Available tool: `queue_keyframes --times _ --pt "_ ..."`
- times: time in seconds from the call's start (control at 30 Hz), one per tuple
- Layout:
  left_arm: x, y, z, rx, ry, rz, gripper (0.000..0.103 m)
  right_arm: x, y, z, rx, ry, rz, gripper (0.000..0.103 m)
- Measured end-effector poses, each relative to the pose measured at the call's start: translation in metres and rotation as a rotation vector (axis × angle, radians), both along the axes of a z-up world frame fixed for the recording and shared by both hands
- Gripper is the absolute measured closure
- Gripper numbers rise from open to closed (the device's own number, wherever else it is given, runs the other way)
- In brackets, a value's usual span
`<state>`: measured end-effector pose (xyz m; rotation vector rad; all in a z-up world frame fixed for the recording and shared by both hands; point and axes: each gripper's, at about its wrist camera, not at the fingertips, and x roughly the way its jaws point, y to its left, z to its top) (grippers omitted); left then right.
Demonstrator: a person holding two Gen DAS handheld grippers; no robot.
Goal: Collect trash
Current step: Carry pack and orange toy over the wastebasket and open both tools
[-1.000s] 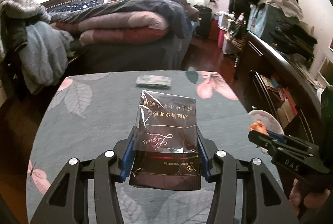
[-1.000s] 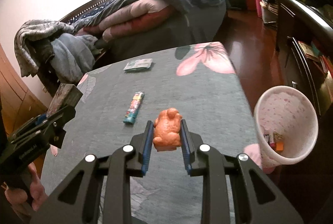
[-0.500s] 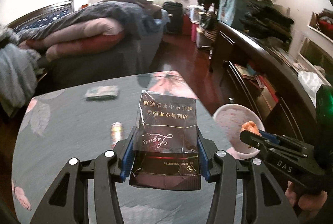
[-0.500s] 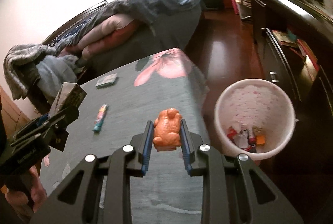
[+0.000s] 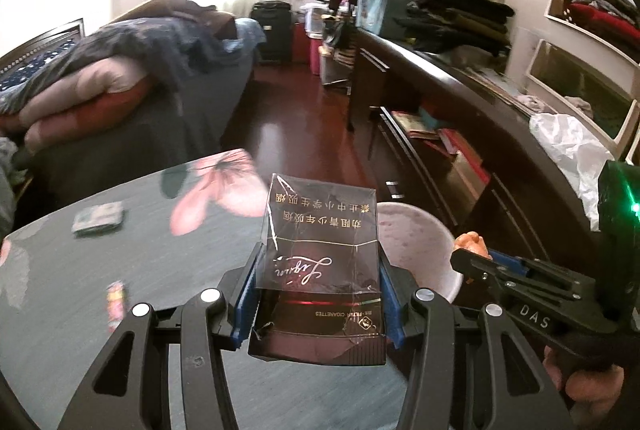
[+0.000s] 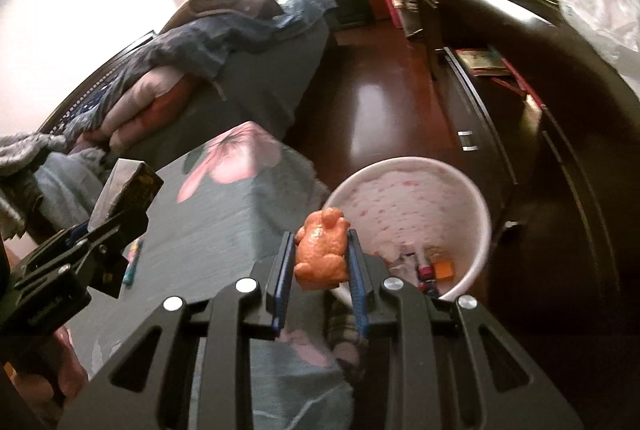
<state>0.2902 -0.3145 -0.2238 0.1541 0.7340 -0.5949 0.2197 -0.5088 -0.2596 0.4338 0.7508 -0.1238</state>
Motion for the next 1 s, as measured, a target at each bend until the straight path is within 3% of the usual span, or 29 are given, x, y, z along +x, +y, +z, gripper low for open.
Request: queue_keyframes --times 0.3,0.6,0.77,0.83,1.0 --pt "0.019 -0.057 -0.012 -0.036 0.051 -0.079 0.052 0.007 -0.054 -0.015 -0.012 0.022 -0.106 0.077" --pt "0.038 -0.107 -0.048 0.017 0.108 -0.127 0.051 0.026 -0.089 -0.039 -0.029 0.066 -0.195 0.077" --pt "0.049 -0.111 -0.065 0.035 0.133 -0.115 0.048 0.048 -0.091 -0.055 -0.034 0.089 -0.183 0.075" --pt "0.052 -0.108 -0.067 0.033 0.135 -0.098 0.043 0.055 -0.091 -0.063 -0.047 0.108 -0.190 0.068" --pt "0.053 -0.095 -0.060 0.015 0.111 -0.074 0.033 0.058 -0.092 -0.075 -0.021 0.122 -0.198 0.062"
